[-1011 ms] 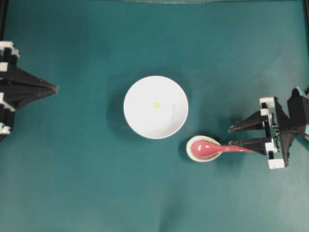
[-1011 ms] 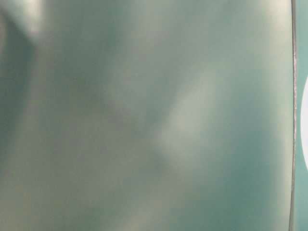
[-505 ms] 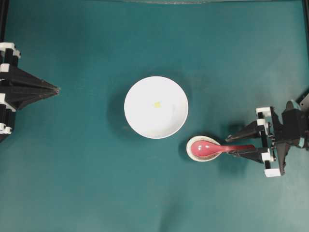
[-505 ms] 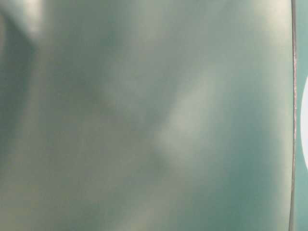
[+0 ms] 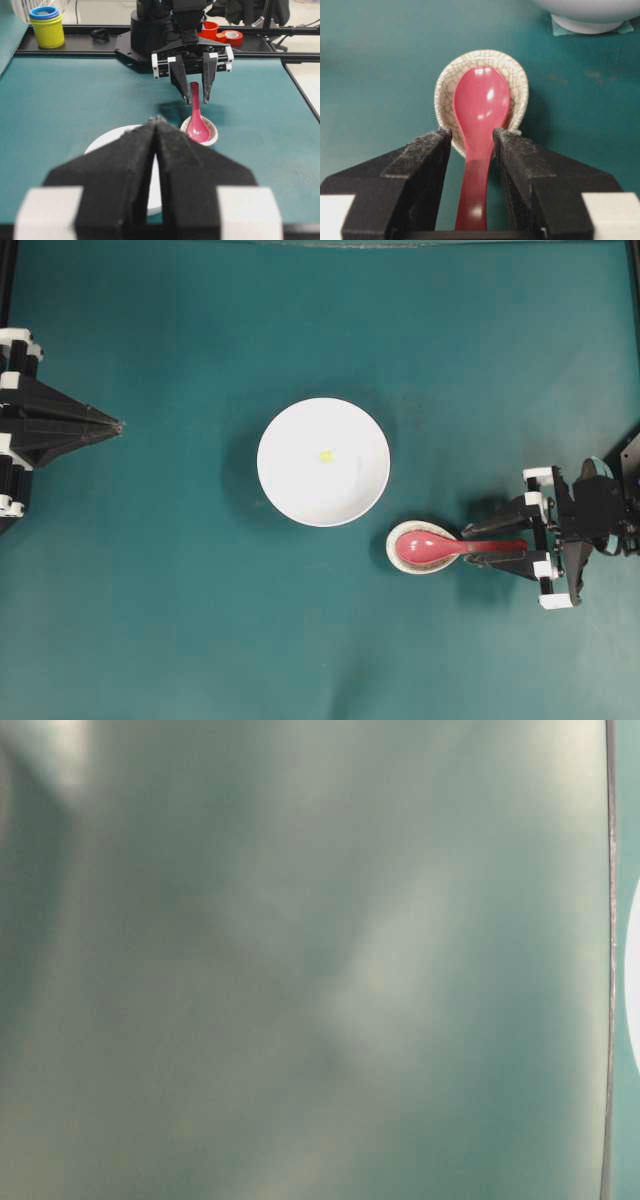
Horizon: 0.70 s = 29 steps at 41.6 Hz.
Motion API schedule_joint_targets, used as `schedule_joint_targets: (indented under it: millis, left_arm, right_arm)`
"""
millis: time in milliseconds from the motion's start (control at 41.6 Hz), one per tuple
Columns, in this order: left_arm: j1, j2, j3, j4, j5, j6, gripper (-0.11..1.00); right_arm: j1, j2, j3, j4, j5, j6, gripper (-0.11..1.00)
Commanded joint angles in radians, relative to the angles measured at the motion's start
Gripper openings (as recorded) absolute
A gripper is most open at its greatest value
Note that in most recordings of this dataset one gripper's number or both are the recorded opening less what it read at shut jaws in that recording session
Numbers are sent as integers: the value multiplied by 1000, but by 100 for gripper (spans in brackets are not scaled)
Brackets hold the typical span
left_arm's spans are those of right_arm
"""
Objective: Scoop the yellow hexagonal prism block from the bowl with a spoon using the right arm.
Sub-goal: 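Close the right gripper on the pink spoon handle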
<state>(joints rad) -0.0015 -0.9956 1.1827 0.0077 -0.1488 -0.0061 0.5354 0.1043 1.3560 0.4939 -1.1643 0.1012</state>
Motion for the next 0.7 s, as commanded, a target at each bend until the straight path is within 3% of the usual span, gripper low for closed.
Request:
schedule_joint_targets:
  millis: [0,674]
  left_arm:
    - [0,6,-23,3,-2,-2,0]
    - [0,6,-23,3,2,-3,0]
  right_arm:
    - [6,-5,-6,3,-6,-2,47]
    - [9,14,-6,3,44,-2,47]
